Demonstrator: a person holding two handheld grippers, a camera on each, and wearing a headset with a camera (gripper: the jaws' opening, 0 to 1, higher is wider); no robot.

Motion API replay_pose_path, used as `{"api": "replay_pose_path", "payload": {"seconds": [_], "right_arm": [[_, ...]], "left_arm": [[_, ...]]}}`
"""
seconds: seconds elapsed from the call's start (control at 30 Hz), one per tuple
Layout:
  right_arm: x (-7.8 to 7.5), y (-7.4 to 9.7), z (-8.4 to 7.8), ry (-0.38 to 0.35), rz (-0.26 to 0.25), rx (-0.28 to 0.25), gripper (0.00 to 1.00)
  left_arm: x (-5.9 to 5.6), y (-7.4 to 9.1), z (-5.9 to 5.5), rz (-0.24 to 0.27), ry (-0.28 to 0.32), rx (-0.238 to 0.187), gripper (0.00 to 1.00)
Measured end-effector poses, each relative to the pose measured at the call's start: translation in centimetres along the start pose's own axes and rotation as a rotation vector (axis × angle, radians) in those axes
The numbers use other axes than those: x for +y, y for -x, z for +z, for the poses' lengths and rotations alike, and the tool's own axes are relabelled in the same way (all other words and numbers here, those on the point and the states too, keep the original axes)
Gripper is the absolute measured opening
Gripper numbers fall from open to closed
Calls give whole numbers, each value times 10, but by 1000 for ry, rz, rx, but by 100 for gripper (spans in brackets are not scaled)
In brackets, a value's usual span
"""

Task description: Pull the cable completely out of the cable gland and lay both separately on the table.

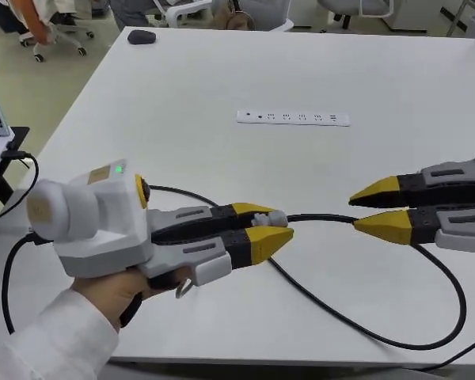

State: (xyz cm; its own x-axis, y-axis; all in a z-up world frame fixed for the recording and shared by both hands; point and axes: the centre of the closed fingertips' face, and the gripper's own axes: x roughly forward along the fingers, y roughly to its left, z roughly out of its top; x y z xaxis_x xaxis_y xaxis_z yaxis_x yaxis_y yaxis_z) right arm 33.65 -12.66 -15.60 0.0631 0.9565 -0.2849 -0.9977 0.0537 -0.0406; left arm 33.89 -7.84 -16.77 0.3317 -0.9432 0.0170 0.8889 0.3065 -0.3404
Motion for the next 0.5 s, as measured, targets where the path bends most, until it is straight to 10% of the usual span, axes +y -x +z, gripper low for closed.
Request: {"api": "replay_pose_path", "payload": {"seconds": [0.5], "right_arm": [[14, -38, 13, 64, 77, 15, 8]], "left_arm": [[0, -1, -1, 1, -9, 5, 18]]}}
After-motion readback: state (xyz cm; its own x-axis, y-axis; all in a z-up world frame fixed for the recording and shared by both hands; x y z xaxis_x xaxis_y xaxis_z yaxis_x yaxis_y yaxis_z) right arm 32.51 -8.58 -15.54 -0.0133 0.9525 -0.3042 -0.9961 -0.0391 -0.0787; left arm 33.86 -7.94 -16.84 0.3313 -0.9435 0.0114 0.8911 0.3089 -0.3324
